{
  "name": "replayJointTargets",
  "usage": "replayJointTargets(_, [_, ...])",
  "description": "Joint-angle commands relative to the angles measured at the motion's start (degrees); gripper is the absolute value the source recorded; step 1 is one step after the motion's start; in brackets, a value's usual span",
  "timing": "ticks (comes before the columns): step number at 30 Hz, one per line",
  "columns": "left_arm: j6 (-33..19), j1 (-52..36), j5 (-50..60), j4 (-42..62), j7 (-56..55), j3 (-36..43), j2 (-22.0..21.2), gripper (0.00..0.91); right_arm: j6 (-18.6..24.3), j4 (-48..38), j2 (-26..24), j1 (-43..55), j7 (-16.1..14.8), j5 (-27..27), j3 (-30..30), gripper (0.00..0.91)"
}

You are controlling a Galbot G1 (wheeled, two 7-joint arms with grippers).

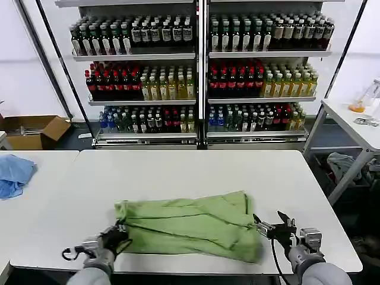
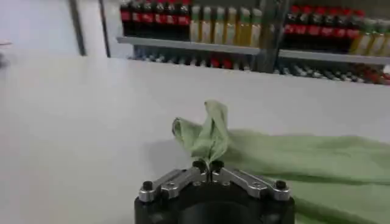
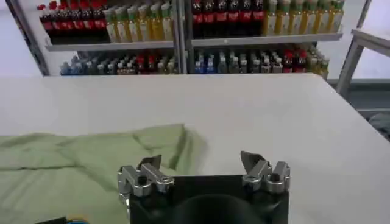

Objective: Fold and organize the clothes.

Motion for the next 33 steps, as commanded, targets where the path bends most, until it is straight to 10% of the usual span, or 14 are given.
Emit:
replayJointTargets(1, [0.2,0.7,-9.0,-1.6,-0.2,-19.2,8.6,0.020,0.0,-0.5,-0.2,1.3,0.1,0.3,-0.2,0.907])
replayJointTargets(10, [1.8,-1.2,-21.8,-7.8,-0.2,-25.8,12.3,0.020,-0.1,-1.4,-0.7,3.0,0.2,0.6,-1.3,0.907])
replayJointTargets(21, [1.9,-0.7,-34.6,-20.0,1.5,-4.2,3.0,0.020,-0.2,-1.7,-1.3,4.4,0.5,0.7,-2.8,0.907])
replayJointTargets(33, [0.5,-10.3,-26.1,-5.4,0.8,11.9,-4.8,0.020,-0.2,-1.6,-0.9,3.9,0.5,0.4,-2.5,0.907])
